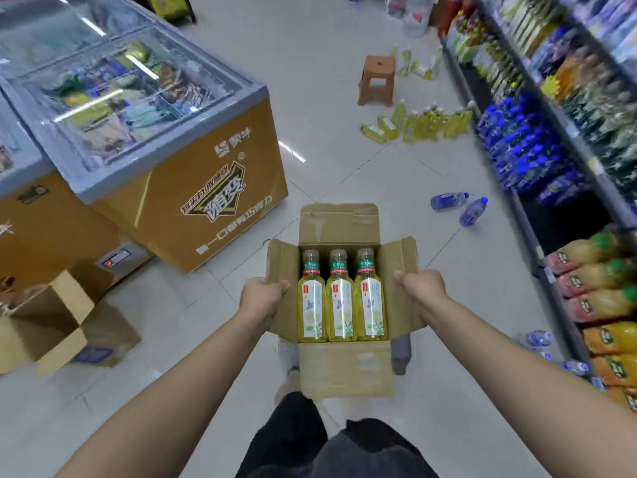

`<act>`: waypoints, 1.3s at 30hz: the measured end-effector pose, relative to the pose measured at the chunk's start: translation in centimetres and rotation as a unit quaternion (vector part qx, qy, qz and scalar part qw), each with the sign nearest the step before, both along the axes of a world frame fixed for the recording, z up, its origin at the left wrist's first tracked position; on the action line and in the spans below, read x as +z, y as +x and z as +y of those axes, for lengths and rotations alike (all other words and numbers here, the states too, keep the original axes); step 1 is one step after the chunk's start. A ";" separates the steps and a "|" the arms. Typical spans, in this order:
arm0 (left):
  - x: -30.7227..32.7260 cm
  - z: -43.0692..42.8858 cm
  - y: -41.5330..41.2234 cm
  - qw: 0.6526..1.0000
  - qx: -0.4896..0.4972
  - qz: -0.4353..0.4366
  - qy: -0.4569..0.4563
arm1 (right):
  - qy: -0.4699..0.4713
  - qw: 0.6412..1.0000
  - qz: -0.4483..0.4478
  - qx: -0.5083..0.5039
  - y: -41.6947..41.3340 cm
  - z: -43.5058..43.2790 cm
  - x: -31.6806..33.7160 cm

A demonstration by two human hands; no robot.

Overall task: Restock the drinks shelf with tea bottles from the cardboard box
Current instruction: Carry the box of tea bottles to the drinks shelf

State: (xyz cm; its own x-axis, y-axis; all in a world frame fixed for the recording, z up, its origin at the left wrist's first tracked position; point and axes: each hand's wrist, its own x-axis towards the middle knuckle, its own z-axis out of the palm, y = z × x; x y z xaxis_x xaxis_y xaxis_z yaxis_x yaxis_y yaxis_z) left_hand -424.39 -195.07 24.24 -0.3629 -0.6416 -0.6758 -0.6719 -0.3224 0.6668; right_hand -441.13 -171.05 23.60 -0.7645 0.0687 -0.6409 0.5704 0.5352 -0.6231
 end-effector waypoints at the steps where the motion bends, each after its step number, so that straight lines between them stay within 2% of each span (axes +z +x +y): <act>1: 0.0 -2.3 -3.3 1.000 -0.009 -0.001 0.006 | 0.002 1.000 0.001 -0.007 -3.3 -2.0 -0.6; 8: -2.8 -18.3 -26.7 0.997 -0.076 0.004 0.018 | 0.031 0.996 0.003 -0.080 -22.5 -15.4 -1.0; 12: -0.3 -24.6 -40.3 0.991 -0.131 -0.017 -0.001 | 0.043 0.994 0.001 -0.099 -33.7 -21.9 -0.6; 15: -0.2 -29.6 -50.4 0.985 -0.168 -0.036 -0.032 | 0.062 0.995 0.001 -0.076 -43.3 -26.1 -0.8; 24: 0.7 -40.6 -80.1 0.991 -0.128 -0.028 -0.002 | 0.065 0.996 0.004 -0.068 -73.8 -38.4 -0.3; 33: -0.4 -52.2 -110.8 0.988 -0.155 -0.004 0.013 | 0.076 0.993 0.028 -0.083 -103.5 -49.2 -0.6; 39: -0.4 -58.9 -131.4 0.984 -0.177 -0.014 0.006 | 0.088 0.989 0.014 -0.117 -122.8 -55.3 -2.6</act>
